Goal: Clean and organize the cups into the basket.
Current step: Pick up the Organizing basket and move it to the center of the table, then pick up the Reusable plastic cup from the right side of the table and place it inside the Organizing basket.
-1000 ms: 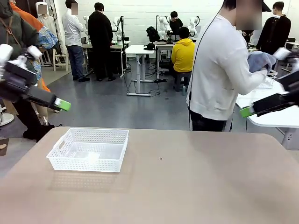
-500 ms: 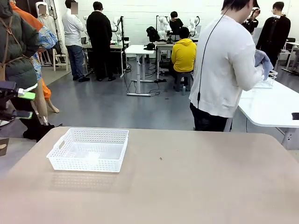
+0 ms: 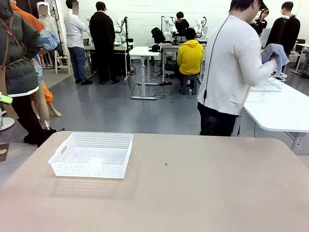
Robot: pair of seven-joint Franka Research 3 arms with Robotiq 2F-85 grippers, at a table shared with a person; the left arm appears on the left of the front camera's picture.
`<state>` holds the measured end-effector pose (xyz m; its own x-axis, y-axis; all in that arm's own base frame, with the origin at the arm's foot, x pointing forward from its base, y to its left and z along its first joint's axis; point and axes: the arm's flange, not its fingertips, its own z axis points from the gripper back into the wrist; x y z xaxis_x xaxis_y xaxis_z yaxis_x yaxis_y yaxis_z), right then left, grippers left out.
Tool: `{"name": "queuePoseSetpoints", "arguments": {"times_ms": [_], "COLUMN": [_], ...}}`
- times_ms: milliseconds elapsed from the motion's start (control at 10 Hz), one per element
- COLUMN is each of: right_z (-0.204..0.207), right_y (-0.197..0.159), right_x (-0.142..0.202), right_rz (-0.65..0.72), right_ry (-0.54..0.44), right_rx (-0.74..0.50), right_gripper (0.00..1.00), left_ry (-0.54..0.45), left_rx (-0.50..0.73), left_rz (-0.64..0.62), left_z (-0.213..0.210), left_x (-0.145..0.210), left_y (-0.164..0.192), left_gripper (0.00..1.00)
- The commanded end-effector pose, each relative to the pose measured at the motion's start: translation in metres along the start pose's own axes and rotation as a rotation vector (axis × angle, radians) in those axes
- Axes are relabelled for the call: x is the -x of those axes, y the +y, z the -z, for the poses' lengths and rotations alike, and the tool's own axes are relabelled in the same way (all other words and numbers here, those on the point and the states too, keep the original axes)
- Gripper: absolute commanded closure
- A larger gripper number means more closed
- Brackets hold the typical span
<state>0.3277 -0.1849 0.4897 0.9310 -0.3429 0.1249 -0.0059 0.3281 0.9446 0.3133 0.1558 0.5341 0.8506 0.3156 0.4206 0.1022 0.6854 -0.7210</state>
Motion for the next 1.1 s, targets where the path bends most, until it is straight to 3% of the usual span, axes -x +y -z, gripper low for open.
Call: {"name": "queuePoseSetpoints", "arguments": {"times_ms": [0,300,400,1000], "right_z": [-0.026,-0.036,-0.042,-0.042], "right_y": [0.007,0.011,0.005,0.005], "right_x": [0.015,0.022,0.02,0.02], "right_rz": [-0.016,-0.045,-0.012,-0.012], "right_ry": [-0.024,-0.073,-0.054,-0.054], "right_rx": [-0.013,-0.043,-0.02,-0.02], "right_gripper": [0.0,0.0,0.0,0.0], "left_ry": [-0.022,-0.056,-0.041,-0.041], "left_rx": [0.016,0.062,0.017,0.017], "left_rz": [-0.048,-0.081,-0.044,-0.044], "left_z": [-0.022,-0.026,-0.028,-0.028], "left_x": [0.006,0.009,0.008,0.008], "left_y": [0.005,0.013,0.013,0.013], "left_gripper": [0.0,0.0,0.0,0.0]}}
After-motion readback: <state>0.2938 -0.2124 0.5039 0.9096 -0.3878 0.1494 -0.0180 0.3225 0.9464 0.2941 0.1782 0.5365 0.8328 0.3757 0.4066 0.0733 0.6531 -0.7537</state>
